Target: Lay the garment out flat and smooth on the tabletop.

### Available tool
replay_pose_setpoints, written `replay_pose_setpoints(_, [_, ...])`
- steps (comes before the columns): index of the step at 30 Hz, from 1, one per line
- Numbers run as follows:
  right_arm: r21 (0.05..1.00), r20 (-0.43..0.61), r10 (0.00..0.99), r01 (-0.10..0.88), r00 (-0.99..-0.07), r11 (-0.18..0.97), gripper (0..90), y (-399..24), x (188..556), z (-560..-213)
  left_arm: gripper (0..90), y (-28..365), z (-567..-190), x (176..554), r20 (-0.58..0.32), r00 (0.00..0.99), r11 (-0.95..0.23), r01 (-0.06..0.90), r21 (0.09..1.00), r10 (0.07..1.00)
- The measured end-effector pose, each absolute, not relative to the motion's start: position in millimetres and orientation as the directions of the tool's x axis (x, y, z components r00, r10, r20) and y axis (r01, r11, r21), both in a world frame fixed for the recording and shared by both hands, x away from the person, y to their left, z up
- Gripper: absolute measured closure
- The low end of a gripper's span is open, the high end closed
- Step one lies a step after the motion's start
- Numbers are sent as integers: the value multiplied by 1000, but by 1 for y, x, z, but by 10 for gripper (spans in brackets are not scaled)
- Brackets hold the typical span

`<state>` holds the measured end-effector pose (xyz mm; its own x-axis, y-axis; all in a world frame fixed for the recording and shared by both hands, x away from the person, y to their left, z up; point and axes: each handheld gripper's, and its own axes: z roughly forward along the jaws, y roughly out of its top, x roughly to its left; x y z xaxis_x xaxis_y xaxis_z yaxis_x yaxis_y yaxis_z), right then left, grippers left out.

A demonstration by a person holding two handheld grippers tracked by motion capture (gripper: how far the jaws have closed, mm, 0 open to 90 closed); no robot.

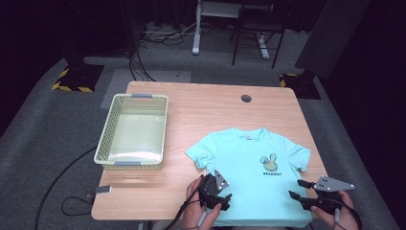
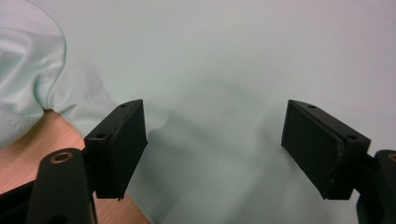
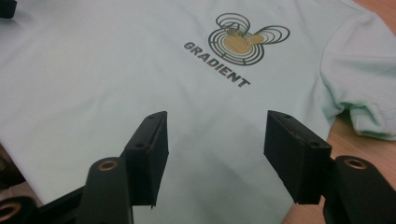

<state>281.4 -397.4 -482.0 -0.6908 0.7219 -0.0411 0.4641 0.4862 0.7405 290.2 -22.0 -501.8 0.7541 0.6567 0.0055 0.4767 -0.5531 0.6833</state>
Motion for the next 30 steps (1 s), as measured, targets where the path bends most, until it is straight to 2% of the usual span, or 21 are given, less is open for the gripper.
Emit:
replay_pose_setpoints(8, [705,-13,718,502,-696,500,384,-396,289,-500,217,-17,-508,300,-1,780,-548,440,711,625])
replay_pose_setpoints(15, [725,-3,726,499,-687,475,371,-394,300,-504,231,-13,-509,314,-8,784,-539,433,722,621])
replay_pose_setpoints(30, [736,-3,739,499,-674,458,361,-384,351,-505,230,-3,-508,364,-7,769,-528,445,723,639])
